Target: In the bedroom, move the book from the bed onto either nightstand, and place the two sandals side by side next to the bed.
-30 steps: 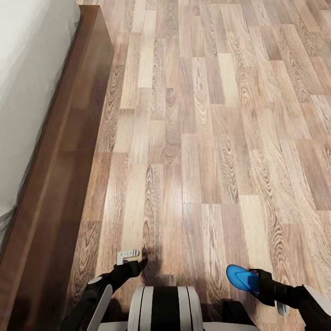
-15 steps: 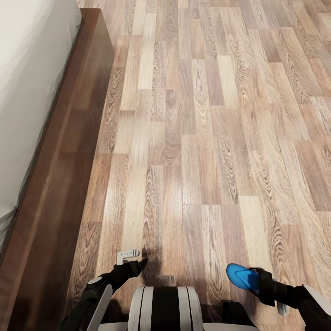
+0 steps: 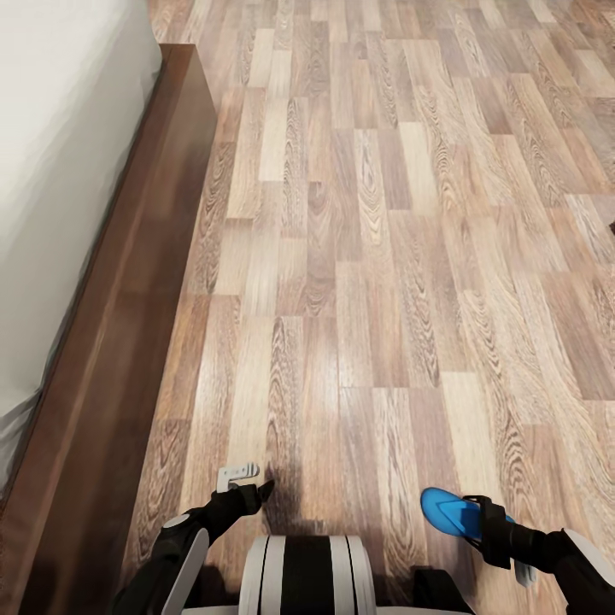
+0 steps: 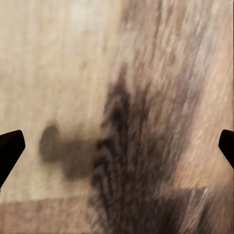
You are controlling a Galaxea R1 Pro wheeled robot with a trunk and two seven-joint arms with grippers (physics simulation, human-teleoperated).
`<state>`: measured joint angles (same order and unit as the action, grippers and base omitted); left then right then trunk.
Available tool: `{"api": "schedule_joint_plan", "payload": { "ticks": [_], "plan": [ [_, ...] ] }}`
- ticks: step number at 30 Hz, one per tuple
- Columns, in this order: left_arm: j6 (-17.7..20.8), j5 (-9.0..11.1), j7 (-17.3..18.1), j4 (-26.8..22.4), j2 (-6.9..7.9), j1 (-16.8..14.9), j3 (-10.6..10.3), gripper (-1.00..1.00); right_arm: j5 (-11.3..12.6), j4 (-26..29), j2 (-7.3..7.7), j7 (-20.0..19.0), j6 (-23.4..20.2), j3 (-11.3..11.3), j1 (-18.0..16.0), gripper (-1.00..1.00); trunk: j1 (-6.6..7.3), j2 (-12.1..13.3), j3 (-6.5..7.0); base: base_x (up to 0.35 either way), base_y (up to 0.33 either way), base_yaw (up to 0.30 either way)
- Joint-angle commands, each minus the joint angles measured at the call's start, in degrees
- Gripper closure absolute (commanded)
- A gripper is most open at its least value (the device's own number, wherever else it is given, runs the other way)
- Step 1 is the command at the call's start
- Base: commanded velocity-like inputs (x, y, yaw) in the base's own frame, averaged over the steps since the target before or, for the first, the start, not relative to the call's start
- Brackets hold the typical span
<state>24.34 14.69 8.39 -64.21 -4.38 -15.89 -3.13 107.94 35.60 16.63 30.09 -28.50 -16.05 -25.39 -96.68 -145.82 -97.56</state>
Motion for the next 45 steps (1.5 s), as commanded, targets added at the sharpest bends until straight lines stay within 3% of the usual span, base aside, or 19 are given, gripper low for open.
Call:
{"api": "schedule_joint_plan", "payload": {
  "ticks": [1, 18, 24, 28, 32, 35, 38, 45],
  "plan": [
    [0.36, 0.34, 0.05, -0.06, -0.01, -0.01, 0.05, -1.00, 0.28, 0.06, -0.02, 0.49, -0.15, -0.21, -0.01, 1.00, 0.03, 0.00, 0.20, 0.000, 0.000, 0.000],
    [0.44, 0.34, 0.05, -0.06, -0.01, -0.02, 0.05, -1.00, 0.27, 0.06, -0.02, 0.55, -0.19, -0.13, -0.01, 1.00, 0.47, 0.23, 3.96, 0.000, 0.000, 0.000],
    [0.44, 0.34, 0.07, -0.04, -0.01, -0.02, 0.05, -1.00, 0.15, 3.67, 0.06, 0.75, -2.61, 0.44, -0.01, 1.00, 0.62, 0.31, 5.29, 0.000, 0.000, 0.000],
    [0.46, 0.34, 0.17, -0.04, 0.00, -0.02, 0.05, -1.00, -0.27, 10.50, 0.01, 0.79, -7.56, 0.81, -0.01, 1.00, 0.73, 0.36, 6.18, 0.000, 0.000, 0.000],
    [0.52, 0.34, 0.22, -0.10, 0.13, -0.02, 0.13, -1.00, -0.60, 16.61, -0.09, 0.86, -18.46, 1.17, 0.01, 1.00, 0.83, 0.42, 7.07, 0.000, 0.000, 0.000],
    [0.53, 0.34, 0.22, -0.07, 0.17, -0.02, 0.14, -1.00, -1.67, 17.90, -0.10, 0.87, -20.95, 1.67, 0.00, 1.00, 0.91, 0.46, 7.73, 0.000, 0.000, 0.000],
    [0.53, 0.34, 0.22, -0.05, 0.24, -0.02, 0.20, -1.00, -6.45, 17.99, -0.07, 0.78, -22.46, 2.71, -0.01, 1.00, 0.99, 0.50, 8.40, 0.000, 0.000, 0.000],
    [0.46, 0.34, 0.22, -0.04, 0.25, -0.02, 0.23, -1.00, -8.53, 12.87, 0.01, 0.62, -20.26, 2.49, 0.02, 1.00, 1.17, 0.59, 9.95, 0.000, 0.000, 0.000]
  ]
}}
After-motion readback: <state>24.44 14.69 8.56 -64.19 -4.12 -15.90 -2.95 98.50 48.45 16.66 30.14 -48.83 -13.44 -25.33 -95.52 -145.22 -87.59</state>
